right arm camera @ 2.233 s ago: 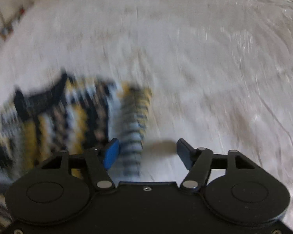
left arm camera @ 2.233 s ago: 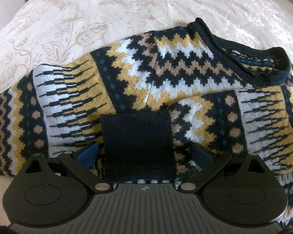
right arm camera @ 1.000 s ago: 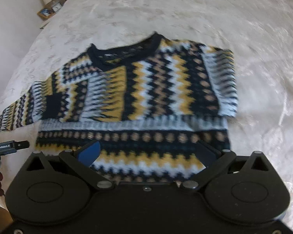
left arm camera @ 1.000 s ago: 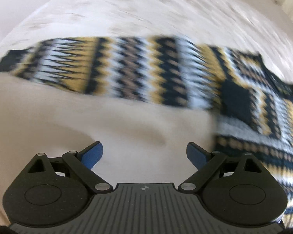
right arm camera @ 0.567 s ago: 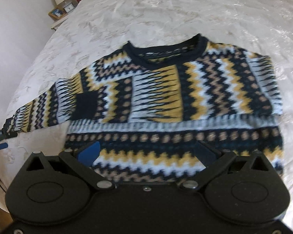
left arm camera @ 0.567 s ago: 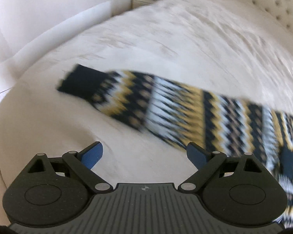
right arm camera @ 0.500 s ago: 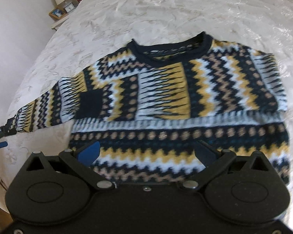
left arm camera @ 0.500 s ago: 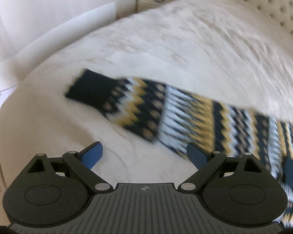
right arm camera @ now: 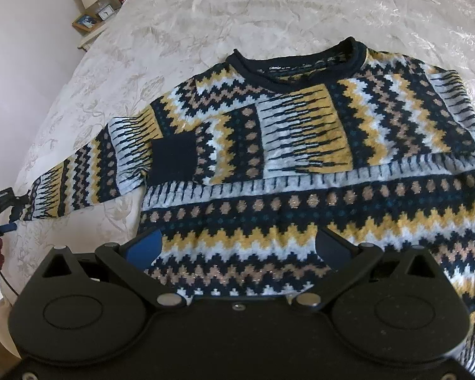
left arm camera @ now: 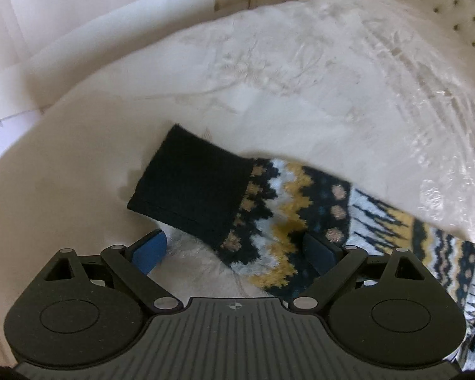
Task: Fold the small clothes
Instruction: 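Move the left gripper to the other sleeve's navy cuff and grasp it, then lift the cuff with the left gripper and fold the sleeve across the body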
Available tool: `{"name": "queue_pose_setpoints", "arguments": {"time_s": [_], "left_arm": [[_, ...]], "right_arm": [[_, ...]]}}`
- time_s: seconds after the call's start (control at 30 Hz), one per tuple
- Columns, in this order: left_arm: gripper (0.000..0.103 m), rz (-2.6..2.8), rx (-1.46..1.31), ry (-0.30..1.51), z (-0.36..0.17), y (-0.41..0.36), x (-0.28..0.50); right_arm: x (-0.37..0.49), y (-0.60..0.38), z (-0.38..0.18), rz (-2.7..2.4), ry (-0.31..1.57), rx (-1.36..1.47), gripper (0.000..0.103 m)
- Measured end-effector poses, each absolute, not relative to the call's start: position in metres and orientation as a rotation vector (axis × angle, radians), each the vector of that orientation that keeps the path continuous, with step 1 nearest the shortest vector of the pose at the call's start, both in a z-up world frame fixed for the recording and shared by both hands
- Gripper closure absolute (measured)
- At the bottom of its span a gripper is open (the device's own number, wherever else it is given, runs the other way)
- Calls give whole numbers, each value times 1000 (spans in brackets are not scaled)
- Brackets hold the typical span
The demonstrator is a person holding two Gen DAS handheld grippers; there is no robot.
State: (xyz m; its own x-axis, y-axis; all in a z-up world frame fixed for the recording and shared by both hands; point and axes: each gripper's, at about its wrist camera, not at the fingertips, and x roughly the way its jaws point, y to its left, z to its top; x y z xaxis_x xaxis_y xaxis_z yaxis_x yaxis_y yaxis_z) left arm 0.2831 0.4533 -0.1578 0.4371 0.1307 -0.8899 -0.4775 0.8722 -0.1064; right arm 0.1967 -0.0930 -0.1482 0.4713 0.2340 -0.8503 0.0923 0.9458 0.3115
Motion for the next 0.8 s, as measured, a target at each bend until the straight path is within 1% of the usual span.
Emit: {"name": "queue_pose_setpoints", "arguments": {"time_s": [0.37,0.4,0.47,0.5,0.53,0.57,0.6,0.7,0.8], "left_arm": [[6,394,-449,1003,-175,459,281],[6,392,-456,1000,-175,460,280],[10,383,-460,994,-174,461,281],[21,378,-460,983,-172,462,281],[46,378,-457,971,-170,463,280],[60,391,-449,962,-167,463,279],[83,402,-448,959,-164,464,278],[95,388,-505,926,-154,465,274],[96,381,-480,871,-134,454,269]], "right_arm": [[203,-80,-152,94,1136,309,1],[204,-79,-152,96,1140,307,1],[205,-77,-154,101,1147,304,1],[206,-76,-154,104,1150,302,1],[206,-75,-154,107,1152,300,1],[207,-74,-155,111,1154,299,1],[208,-73,-155,117,1156,297,1],[210,-71,-157,134,1161,294,1],[211,-70,-158,152,1165,289,1]]}}
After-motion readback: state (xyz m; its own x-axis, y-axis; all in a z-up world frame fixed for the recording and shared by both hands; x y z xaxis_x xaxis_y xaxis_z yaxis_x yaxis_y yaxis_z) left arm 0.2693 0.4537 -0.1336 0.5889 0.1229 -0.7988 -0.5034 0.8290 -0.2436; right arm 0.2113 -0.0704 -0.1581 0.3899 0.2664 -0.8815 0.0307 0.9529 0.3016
